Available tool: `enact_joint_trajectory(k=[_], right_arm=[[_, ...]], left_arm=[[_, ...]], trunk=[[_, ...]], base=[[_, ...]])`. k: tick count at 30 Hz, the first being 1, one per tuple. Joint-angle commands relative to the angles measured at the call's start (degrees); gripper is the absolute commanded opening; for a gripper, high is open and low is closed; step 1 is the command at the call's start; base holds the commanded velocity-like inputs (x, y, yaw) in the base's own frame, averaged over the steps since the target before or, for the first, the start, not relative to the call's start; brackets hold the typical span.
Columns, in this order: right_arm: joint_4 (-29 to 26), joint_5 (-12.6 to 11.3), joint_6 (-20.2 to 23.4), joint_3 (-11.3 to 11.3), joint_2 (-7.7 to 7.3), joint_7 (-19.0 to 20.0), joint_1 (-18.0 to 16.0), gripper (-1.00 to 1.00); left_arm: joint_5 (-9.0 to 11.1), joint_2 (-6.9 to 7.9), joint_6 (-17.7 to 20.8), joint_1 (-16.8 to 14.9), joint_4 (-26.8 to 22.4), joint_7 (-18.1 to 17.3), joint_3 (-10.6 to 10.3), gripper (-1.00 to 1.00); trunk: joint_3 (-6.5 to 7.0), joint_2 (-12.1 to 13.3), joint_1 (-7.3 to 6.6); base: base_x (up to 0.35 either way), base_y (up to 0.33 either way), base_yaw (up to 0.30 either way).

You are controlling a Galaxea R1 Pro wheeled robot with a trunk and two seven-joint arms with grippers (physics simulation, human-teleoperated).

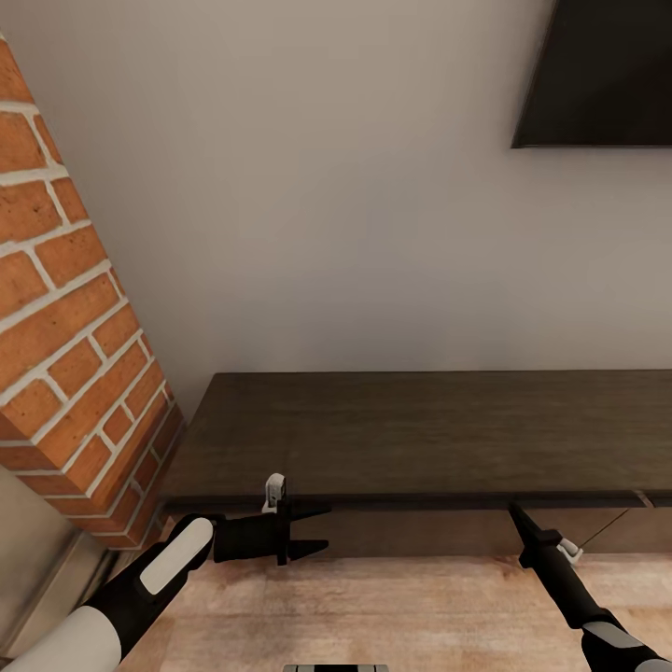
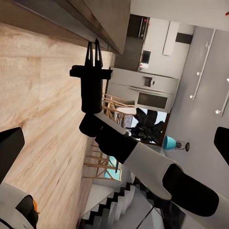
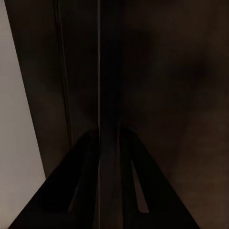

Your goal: Place each of the two pumpkins and all three candles from the living room inside a cabinet in the living room (use any cabinet), then make sure every cabinet is closed, and position the cauldron so it is next to a table in the living room.

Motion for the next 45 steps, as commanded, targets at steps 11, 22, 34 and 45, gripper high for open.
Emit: enact_joint_trajectory(k=[11, 22, 34, 45], right_arm=[[0.11, -0.64, 0.23, 0.71, -0.03, -0.11, 0.0, -1.0], [0.2, -0.64, 0.34, 0.62, -0.11, -0.11, 0.0, -1.0], [0.2, -0.67, 0.55, 0.64, -0.12, -0.11, 0.0, -1.0], [0.2, -0.72, 0.41, 0.62, -0.12, -0.11, 0.0, -1.0]], left_arm=[[-0.03, -0.04, 0.03, -0.07, 0.05, -0.28, -0.18, 1.0], [-0.03, -0.04, 0.03, -0.07, 0.12, -0.25, -0.16, 1.0], [-0.03, 0.01, 0.03, -0.07, 0.09, -0.26, -0.17, 1.0], [-0.03, 0.04, 0.03, -0.07, 0.07, -0.28, -0.17, 1.0]], trunk=[[-0.05, -0.01, 0.0], [-0.05, -0.01, 0.0], [-0.05, -0.01, 0.0], [-0.05, -0.01, 0.0]], base=[[0.0, 0.0, 0.0], [-0.032, 0.0, 0.0], [-0.045, 0.0, 0.0], [-0.028, 0.0, 0.0]])
